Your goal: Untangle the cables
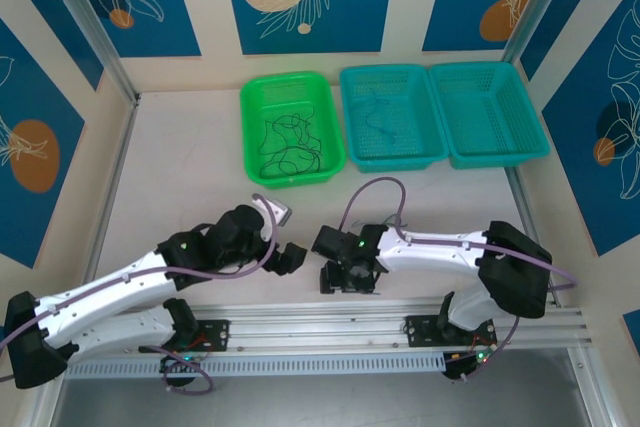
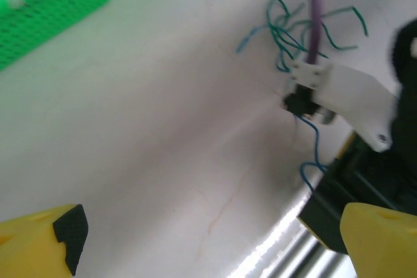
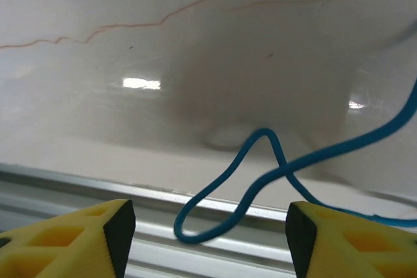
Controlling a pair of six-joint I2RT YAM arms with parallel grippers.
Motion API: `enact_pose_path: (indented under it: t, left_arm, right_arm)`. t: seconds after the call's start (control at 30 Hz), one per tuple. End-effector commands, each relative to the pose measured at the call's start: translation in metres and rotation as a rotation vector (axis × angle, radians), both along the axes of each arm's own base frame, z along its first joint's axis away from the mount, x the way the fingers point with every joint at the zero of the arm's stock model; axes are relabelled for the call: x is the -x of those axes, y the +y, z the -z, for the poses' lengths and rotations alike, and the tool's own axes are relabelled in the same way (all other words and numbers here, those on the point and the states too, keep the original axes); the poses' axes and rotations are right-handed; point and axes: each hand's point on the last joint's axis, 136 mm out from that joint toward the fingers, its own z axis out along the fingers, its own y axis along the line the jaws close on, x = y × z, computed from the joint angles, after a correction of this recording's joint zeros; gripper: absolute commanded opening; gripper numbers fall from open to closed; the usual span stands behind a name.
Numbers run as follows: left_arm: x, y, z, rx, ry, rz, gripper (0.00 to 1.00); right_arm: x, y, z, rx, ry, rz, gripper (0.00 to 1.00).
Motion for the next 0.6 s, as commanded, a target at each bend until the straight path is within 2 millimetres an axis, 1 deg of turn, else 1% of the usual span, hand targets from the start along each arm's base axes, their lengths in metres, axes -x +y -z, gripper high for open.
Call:
enact_pose_path:
  t: [0.0, 0.07, 0.13, 0.3, 0.37, 0.4, 0.47, 0.57]
  left_arm:
    - [0.031, -0.016, 0.004, 0.001, 0.091, 0.201, 0.99]
    - [0.036, -0.019, 0.007, -0.001, 0.106, 0.235, 0.99]
    - [0.04, -0.021, 0.005, 0.005, 0.106, 0.269, 0.98]
    - [0.063, -0.035, -0.011, 0.119, 0.088, 0.437, 0.95]
    - [0.07, -0.04, -0.014, 0.153, 0.087, 0.49, 0.92]
    - [0.072, -0.041, -0.015, 0.163, 0.091, 0.504, 0.91]
    - [0.071, -0.044, -0.015, 0.166, 0.087, 0.508, 0.91]
    - [0.065, -0.045, -0.016, 0.163, 0.062, 0.491, 0.92]
  right_arm:
    - [-0.007, -0.002, 0.007, 0.031, -0.023, 0.035, 0.57]
    - [-0.008, -0.006, 0.011, 0.052, -0.023, 0.041, 0.49]
    - [-0.007, -0.01, 0.012, 0.065, -0.025, 0.049, 0.39]
    - [-0.009, -0.021, 0.006, 0.05, -0.063, 0.082, 0.11]
    - [-0.011, -0.026, 0.003, 0.037, -0.079, 0.09, 0.03]
    - [-0.013, -0.028, 0.0, 0.026, -0.087, 0.092, 0.0]
    - [-0.017, -0.032, -0.006, 0.01, -0.106, 0.1, 0.0]
    - [-0.026, -0.036, -0.021, -0.026, -0.153, 0.123, 0.0]
